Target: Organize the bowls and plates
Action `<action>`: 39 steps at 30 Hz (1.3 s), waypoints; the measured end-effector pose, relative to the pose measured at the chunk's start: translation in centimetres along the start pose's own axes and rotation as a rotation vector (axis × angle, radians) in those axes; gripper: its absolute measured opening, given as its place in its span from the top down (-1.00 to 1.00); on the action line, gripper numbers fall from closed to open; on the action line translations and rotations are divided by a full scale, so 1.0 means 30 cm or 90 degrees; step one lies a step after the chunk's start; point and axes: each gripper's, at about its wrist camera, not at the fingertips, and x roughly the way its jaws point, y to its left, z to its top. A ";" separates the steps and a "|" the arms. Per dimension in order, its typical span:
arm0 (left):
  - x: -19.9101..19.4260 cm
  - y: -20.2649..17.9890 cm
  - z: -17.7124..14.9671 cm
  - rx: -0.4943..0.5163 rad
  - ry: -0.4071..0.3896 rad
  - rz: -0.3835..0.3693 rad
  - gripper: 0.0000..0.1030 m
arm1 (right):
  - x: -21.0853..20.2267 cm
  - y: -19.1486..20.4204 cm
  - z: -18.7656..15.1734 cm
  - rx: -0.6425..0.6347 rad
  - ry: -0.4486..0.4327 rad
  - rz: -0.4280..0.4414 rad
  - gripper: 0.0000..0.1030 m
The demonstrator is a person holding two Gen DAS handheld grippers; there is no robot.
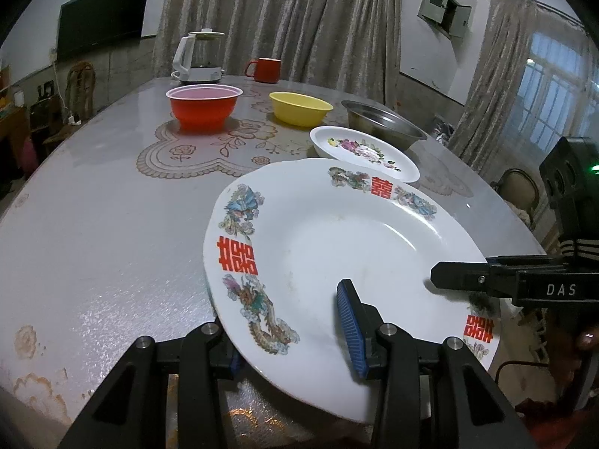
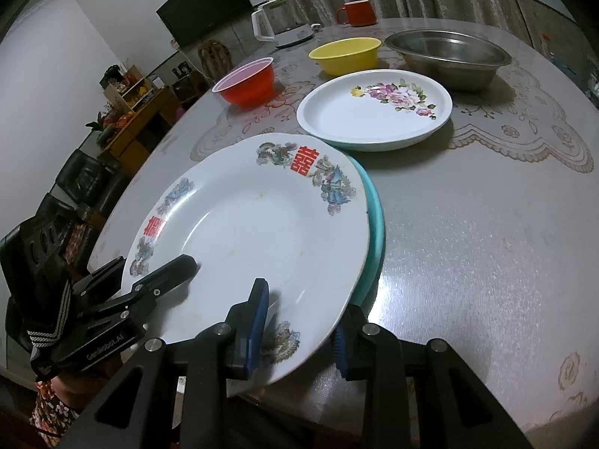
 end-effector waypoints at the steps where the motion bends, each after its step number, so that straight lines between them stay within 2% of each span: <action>1: -0.001 0.000 -0.001 0.001 0.001 0.000 0.17 | -0.001 0.000 0.000 0.001 0.000 0.000 0.41; 20: -0.075 -0.007 -0.023 -0.005 0.001 -0.001 0.17 | -0.039 -0.001 -0.021 0.014 -0.006 0.005 0.40; 30: -0.100 -0.009 -0.045 0.004 -0.004 0.023 0.17 | -0.085 -0.028 -0.040 0.030 -0.022 0.016 0.40; 35: -0.097 -0.011 -0.046 0.003 -0.008 0.035 0.21 | -0.097 -0.027 -0.044 0.009 -0.032 -0.001 0.58; 39: -0.093 -0.014 -0.044 0.005 -0.007 0.040 0.22 | -0.087 -0.046 -0.037 0.015 -0.036 0.008 0.61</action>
